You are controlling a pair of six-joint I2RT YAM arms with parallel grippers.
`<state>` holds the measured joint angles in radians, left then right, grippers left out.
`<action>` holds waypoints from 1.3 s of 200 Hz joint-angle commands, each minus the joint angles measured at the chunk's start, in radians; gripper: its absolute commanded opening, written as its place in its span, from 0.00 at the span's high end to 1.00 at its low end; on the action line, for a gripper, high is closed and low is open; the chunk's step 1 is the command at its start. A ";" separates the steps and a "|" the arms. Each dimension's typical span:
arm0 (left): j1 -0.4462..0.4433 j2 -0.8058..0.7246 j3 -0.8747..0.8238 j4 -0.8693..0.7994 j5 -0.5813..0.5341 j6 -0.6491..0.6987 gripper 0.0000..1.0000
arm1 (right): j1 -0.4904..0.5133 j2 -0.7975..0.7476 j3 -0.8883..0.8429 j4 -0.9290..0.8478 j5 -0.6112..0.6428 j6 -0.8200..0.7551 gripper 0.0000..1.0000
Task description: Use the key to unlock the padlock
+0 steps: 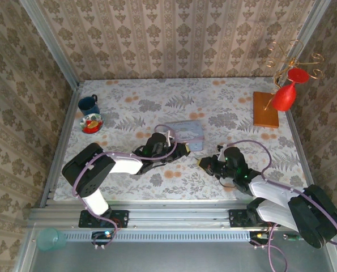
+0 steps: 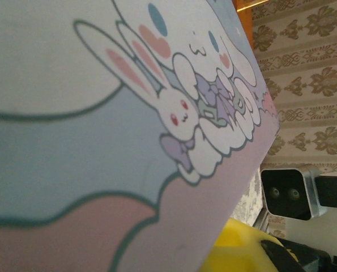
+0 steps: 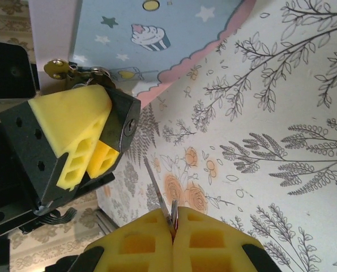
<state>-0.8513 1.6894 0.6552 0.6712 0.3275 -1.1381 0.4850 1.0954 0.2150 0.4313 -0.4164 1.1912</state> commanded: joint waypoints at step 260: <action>-0.035 0.023 -0.088 0.410 0.008 -0.196 0.92 | -0.122 0.155 -0.002 0.262 -0.272 0.108 1.00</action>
<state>-0.8886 1.7096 0.5686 0.9272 0.3367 -1.3174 0.3664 1.2366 0.2100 0.6670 -0.6456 1.2671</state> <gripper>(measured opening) 0.136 0.062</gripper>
